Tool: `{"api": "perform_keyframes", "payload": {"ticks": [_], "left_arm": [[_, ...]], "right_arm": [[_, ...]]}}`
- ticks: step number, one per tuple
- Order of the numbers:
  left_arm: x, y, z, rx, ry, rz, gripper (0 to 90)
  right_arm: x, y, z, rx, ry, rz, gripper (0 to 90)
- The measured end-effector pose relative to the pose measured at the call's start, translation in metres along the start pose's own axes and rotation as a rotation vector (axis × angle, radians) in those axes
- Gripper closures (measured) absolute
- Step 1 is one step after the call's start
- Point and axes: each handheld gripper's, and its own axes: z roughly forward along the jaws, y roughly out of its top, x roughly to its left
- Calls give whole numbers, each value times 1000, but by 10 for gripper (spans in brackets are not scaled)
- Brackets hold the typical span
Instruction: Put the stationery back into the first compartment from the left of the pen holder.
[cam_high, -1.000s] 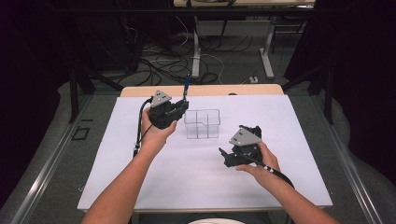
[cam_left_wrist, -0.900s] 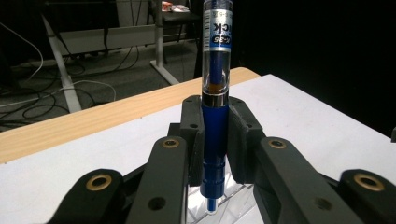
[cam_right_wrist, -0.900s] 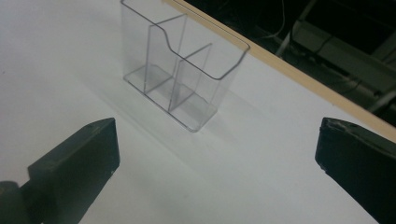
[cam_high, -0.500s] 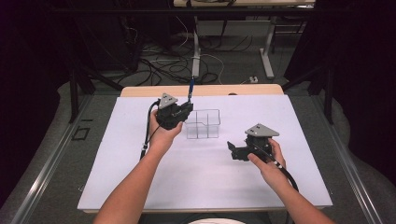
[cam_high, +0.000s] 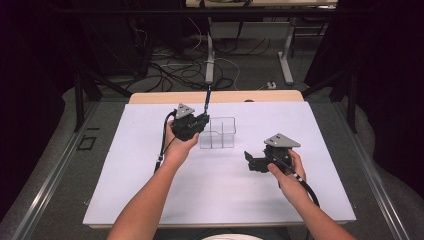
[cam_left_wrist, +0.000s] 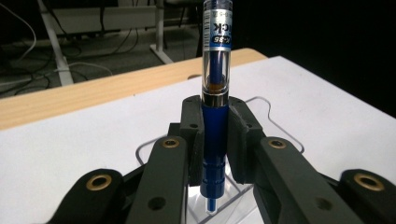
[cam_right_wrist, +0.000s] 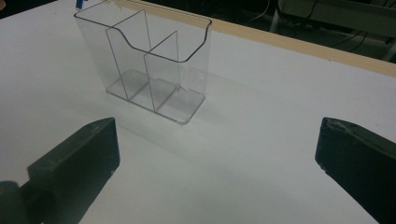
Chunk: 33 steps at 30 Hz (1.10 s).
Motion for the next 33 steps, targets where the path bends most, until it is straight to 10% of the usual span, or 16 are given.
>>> {"api": "perform_keyframes", "payload": {"ticks": [33], "left_arm": [[3,-8,18,53,48,25,789]], "right_arm": [[2,0,2,2,32,3,0]]}}
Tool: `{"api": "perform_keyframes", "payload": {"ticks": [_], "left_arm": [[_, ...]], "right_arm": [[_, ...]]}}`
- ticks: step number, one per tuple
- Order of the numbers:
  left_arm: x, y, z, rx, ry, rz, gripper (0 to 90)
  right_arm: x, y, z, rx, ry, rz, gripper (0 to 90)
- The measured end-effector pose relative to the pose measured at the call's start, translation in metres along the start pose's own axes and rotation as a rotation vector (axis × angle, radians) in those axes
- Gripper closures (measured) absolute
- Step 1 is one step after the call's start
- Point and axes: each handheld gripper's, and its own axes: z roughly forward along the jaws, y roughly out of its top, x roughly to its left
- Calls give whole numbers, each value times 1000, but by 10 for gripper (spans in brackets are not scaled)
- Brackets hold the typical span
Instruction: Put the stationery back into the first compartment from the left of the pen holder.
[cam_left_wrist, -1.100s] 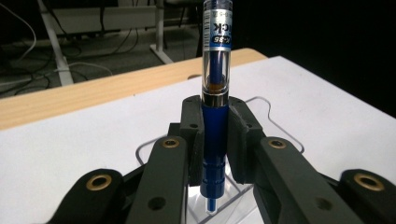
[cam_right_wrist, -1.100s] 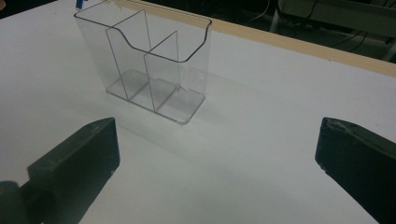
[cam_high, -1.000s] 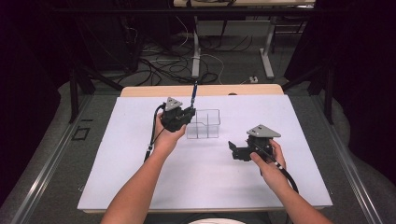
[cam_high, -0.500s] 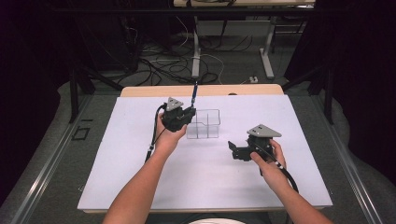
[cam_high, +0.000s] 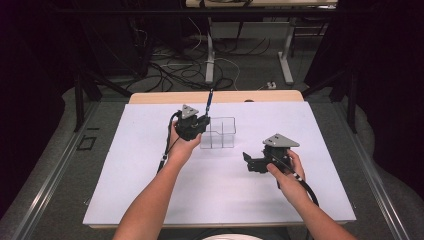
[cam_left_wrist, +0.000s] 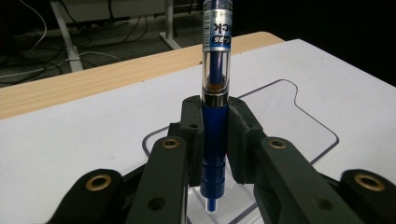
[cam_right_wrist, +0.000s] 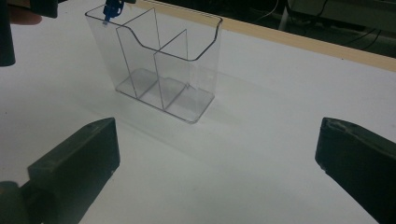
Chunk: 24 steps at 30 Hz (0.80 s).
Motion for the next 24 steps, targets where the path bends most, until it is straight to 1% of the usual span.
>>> {"api": "perform_keyframes", "payload": {"ticks": [3,5,11,13,14,16,17,18,19,20,24], "left_arm": [[1,-1,0,8,9,3,789],[1,-1,0,16,12,0,789],[1,-2,1,38,16,6,786],[1,-2,1,32,19,8,755],[0,-1,-1,42,16,13,751],[0,-1,-2,40,21,19,748],[0,0,-3,40,16,25,738],[-1,0,-4,39,15,24,698],[-1,1,-6,34,13,18,698],[-1,1,-7,21,15,12,648],[0,5,-15,12,20,5,524]], "right_arm": [[0,0,0,-1,-2,-3,0],[-1,0,0,-1,1,3,0],[-1,0,0,1,4,12,0],[-2,0,0,-1,6,14,0],[-2,0,0,-1,7,17,0],[-2,0,0,0,5,15,0],[-2,0,0,-2,1,16,0],[-2,0,0,-4,4,13,0],[-2,0,0,-4,4,13,0],[-2,0,0,-1,9,12,0],[-1,0,-1,1,7,16,0]]}}
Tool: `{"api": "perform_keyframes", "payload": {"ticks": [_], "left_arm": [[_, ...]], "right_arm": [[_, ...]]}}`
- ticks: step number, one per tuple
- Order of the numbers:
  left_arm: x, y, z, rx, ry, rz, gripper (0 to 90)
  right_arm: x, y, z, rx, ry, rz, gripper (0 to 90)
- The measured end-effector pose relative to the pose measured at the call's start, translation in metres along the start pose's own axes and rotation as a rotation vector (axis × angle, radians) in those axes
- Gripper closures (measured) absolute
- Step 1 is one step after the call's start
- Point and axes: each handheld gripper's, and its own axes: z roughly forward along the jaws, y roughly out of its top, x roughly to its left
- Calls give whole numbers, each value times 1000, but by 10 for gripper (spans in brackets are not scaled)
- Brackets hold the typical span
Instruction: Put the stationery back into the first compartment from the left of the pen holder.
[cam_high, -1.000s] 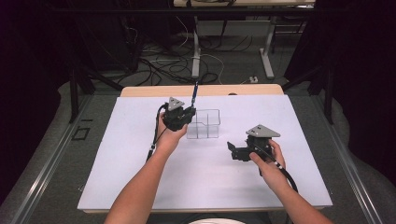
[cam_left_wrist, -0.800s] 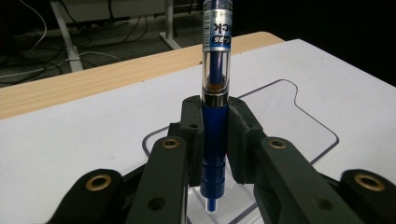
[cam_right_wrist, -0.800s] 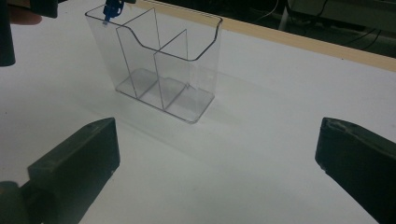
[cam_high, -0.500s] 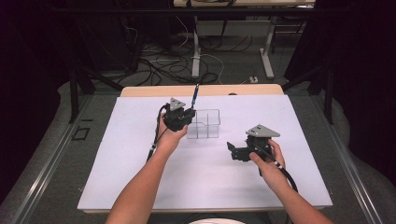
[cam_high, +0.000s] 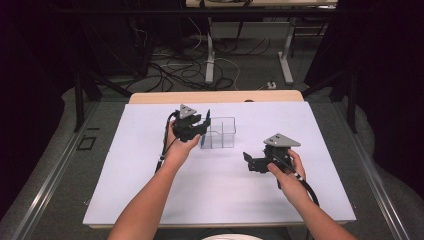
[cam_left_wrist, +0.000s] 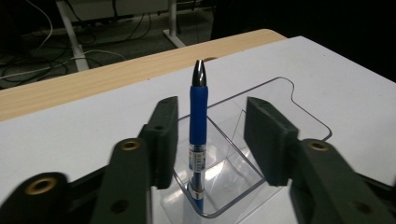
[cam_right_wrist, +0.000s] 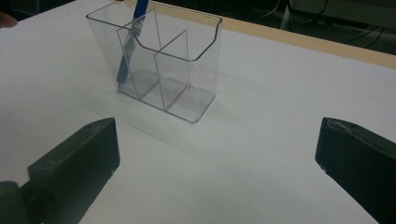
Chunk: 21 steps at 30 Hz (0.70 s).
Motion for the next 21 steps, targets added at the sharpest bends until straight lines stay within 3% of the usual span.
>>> {"api": "perform_keyframes", "payload": {"ticks": [6,15,18,21], "left_arm": [[7,1,-7,12,1,-12,392],[20,0,-24,18,-42,-16,330],[21,0,-31,5,-53,-6,313],[22,0,-39,-13,-54,-21,282]], "right_arm": [[0,0,0,2,-5,-10,0],[1,-1,0,8,-13,-18,0],[1,-1,0,12,-10,-22,0],[2,-1,0,6,-16,-33,0]]}}
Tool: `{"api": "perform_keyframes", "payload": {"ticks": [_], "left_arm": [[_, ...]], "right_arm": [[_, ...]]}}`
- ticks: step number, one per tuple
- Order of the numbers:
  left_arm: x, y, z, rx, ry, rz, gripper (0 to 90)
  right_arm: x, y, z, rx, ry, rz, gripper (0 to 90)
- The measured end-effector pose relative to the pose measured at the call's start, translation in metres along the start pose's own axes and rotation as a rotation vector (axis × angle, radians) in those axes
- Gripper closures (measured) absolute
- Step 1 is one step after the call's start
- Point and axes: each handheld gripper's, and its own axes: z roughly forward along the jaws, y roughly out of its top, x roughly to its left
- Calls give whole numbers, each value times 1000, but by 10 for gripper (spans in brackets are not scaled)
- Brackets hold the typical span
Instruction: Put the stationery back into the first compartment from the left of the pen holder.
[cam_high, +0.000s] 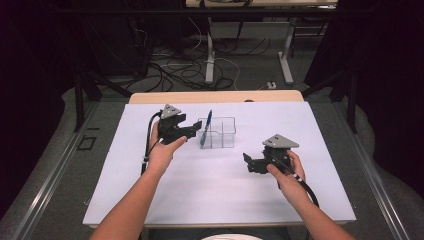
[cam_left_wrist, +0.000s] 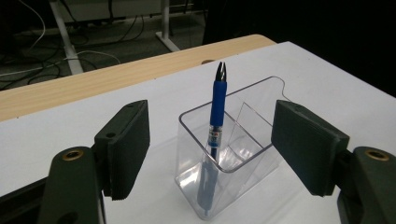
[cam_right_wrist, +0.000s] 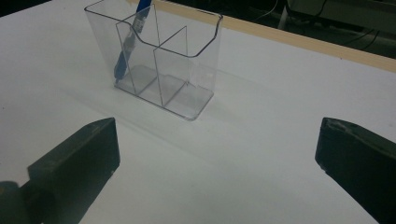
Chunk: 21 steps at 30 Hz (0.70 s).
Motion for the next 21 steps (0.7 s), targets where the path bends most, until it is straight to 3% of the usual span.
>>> {"api": "perform_keyframes", "payload": {"ticks": [9,16,17,21], "left_arm": [[3,-2,-25,-29,-34,-73,254],[7,-9,-44,-40,-26,-70,191],[8,-12,-51,-43,-8,-37,175],[8,-17,-60,-50,4,-17,151]], "right_arm": [[1,-1,0,2,2,-1,0],[1,-1,0,5,0,-12,0],[1,-1,-1,6,0,-8,0],[1,-2,-1,1,-1,-13,0]]}}
